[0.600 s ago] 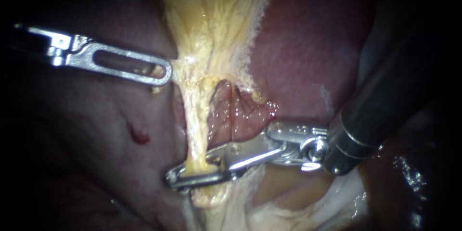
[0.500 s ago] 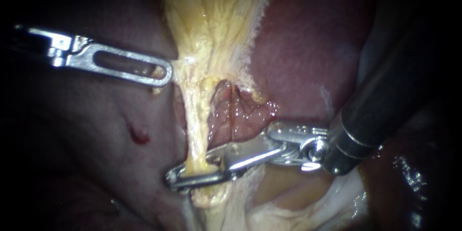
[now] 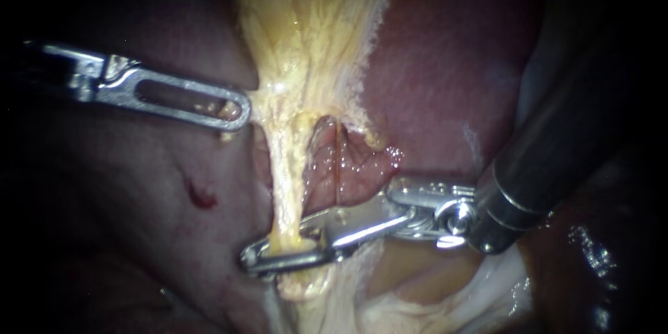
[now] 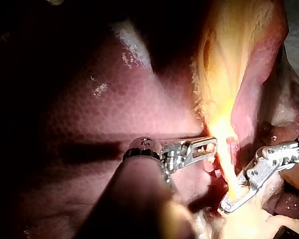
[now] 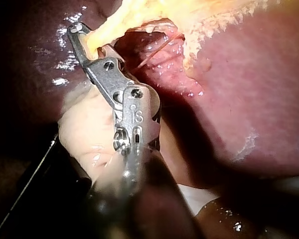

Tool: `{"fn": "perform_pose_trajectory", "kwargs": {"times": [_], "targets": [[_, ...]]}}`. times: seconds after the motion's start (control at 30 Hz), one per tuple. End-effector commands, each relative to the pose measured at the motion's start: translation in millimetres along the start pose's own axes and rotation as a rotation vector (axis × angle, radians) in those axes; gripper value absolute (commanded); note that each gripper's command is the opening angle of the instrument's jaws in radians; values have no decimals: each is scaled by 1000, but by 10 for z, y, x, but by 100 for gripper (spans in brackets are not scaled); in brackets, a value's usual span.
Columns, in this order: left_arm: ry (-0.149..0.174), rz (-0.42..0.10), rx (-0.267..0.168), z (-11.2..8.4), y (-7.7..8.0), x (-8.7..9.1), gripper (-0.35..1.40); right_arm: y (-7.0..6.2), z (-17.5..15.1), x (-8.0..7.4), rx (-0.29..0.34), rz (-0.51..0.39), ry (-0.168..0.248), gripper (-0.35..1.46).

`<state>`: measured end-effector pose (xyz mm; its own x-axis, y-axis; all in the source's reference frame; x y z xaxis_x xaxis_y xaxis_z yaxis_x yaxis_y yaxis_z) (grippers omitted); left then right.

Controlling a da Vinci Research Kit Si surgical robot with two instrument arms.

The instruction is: Going back second clip left tube

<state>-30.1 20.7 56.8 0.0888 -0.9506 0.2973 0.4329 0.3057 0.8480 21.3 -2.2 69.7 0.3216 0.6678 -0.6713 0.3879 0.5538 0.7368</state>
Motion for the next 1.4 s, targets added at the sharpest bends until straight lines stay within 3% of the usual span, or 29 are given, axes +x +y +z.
{"fn": "perform_pose_trajectory", "kwargs": {"times": [0.03, 0.17, 0.3, 0.4, 0.63, 1.1, 1.23, 1.4], "targets": [[0, 1, -2, 0, 0, 0, -35, 0, 0, 0, 0, 0, 0, -35], [1, 7, -1, -1, 0, 0, -35, -1, 0, 0, 1, -1, 0, -31], [1, 7, -1, -1, 0, 0, -35, -2, 1, -1, -28, -2, 11, 34], [1, 7, -1, -1, 0, 0, -35, -1, 5, 1, -33, -3, 27, 45], [1, 7, -2, -1, 0, 0, -35, 2, 8, 1, -73, 3, 41, 50], [2, 7, 1, -2, -2, 1, -35, 29, -21, -15, -216, -173, 41, 50], [2, 7, 1, -2, -3, 1, -35, 26, -34, -17, -231, -212, 36, 50], [2, 7, 1, -2, -3, 1, -35, 13, -54, -12, -243, -257, 31, 50]]}}
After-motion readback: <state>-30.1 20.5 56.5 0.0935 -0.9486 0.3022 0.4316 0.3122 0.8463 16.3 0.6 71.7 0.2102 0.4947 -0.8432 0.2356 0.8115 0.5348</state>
